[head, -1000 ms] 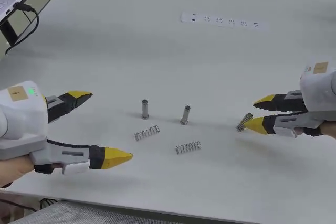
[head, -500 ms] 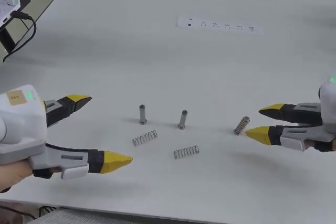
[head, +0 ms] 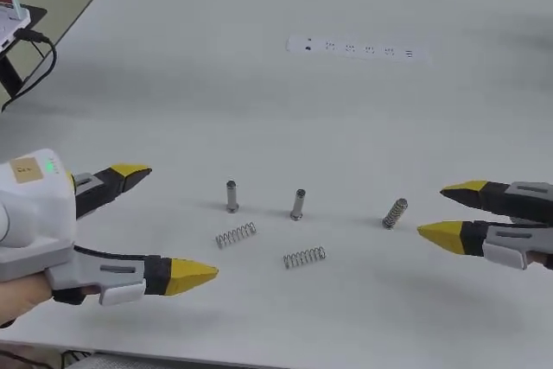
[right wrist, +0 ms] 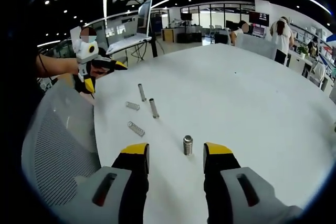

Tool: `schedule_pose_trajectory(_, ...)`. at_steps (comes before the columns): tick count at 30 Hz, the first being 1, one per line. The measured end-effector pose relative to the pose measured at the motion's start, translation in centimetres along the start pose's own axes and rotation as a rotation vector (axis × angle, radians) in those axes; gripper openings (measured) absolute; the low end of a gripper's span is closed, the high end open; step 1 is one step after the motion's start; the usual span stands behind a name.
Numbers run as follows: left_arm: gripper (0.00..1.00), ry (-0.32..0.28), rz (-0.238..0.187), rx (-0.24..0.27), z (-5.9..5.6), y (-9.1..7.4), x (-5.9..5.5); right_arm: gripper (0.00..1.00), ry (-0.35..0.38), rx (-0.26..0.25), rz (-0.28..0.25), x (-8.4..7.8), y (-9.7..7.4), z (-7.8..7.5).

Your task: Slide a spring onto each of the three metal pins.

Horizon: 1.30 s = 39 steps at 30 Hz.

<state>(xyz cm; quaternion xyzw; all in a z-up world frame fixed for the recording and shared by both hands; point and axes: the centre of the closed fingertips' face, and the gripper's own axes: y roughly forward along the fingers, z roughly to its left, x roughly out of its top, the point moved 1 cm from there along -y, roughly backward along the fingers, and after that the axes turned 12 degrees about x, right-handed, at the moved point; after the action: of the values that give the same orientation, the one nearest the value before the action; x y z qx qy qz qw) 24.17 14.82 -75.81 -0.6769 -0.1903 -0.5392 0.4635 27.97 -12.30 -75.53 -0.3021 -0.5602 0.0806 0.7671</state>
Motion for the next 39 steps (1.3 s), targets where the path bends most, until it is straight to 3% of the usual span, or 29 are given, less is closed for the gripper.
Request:
schedule_pose_trajectory(8,0.95,-0.003,0.004,-0.004,-0.2,-0.1,-0.2,0.38,-0.004,0.007,0.040,-1.5,0.0,1.1)
schedule_pose_trajectory(20,0.94,0.003,0.006,-0.012,-0.4,-0.1,-0.3,0.36,-0.114,0.061,0.085,0.4,1.1,2.6)
schedule_pose_trajectory(29,0.94,0.003,0.009,-0.015,-0.3,-0.5,-0.4,0.35,-0.238,0.148,0.148,1.7,3.3,4.7)
schedule_pose_trajectory(39,0.93,0.007,0.010,-0.019,-0.3,-0.5,-0.4,0.32,-0.358,0.234,0.269,1.0,6.7,5.8)
